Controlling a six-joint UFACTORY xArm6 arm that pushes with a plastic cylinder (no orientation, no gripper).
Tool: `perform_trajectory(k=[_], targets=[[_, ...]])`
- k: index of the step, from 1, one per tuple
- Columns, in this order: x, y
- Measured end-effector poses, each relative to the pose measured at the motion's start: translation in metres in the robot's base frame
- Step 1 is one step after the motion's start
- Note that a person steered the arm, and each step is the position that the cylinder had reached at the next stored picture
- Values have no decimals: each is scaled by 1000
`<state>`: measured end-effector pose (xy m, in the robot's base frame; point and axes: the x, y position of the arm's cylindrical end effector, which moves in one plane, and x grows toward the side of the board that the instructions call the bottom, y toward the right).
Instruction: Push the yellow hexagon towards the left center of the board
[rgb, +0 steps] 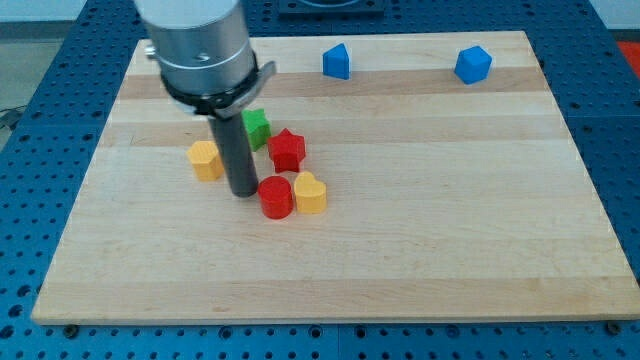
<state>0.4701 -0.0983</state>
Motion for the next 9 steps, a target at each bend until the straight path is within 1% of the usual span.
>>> perform_trajectory(k=[1,2,7,8,9], targets=[[-24,-2],[-33,-11],[-30,-70],[-30,-74],[-30,-57]])
